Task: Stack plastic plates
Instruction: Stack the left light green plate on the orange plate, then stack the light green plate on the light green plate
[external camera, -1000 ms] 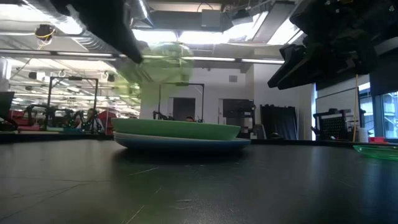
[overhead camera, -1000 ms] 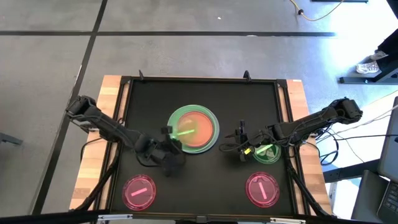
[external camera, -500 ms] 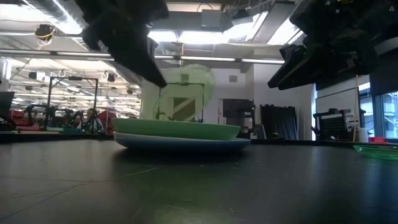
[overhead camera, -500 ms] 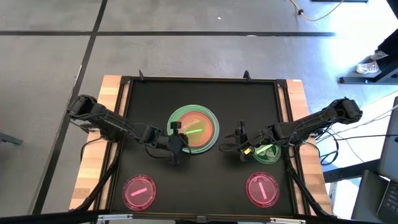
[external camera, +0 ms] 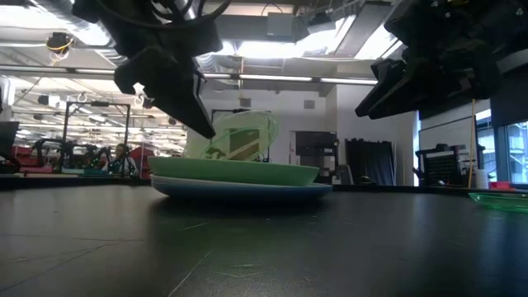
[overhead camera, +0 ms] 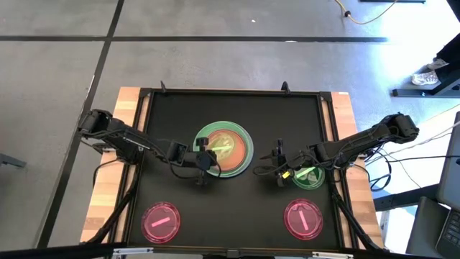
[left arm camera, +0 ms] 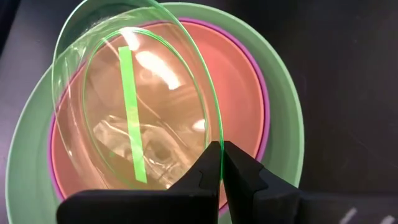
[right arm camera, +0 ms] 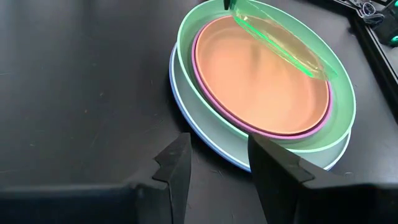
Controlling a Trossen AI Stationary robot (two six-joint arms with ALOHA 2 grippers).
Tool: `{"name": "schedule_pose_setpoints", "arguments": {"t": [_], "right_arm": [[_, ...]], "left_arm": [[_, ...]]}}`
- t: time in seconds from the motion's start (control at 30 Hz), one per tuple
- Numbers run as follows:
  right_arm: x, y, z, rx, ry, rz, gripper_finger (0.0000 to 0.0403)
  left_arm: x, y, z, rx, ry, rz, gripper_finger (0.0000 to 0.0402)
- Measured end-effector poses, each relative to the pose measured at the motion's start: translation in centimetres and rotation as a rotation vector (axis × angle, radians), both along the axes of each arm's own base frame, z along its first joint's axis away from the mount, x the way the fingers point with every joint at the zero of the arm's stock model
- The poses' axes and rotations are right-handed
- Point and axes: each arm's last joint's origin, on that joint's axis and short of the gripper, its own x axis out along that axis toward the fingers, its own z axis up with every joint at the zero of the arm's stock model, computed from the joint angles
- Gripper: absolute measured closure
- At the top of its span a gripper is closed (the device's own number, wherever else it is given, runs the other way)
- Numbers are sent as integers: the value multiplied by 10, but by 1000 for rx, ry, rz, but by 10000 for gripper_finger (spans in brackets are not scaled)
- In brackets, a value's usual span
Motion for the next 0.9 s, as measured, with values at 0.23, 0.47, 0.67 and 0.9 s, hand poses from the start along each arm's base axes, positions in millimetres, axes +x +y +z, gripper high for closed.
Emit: {"name": "schedule_pose_setpoints", "arguments": {"t": [0.23,0.47,0.67,0.9], "right_arm": [[0,0,0,1,0,0,253],[0,0,0,2,0,-1,253],[0,0,0,31,6,-21,253],[-1,8,22,122,209,-128,253]], "left_arm": [[1,8,-1,-58,2,33,362],[2,6,-1,-167,6,10,294],[4,-10,3,-168,-62,-30,271],[0,-38,-5,-170,-288,-207,278]]}}
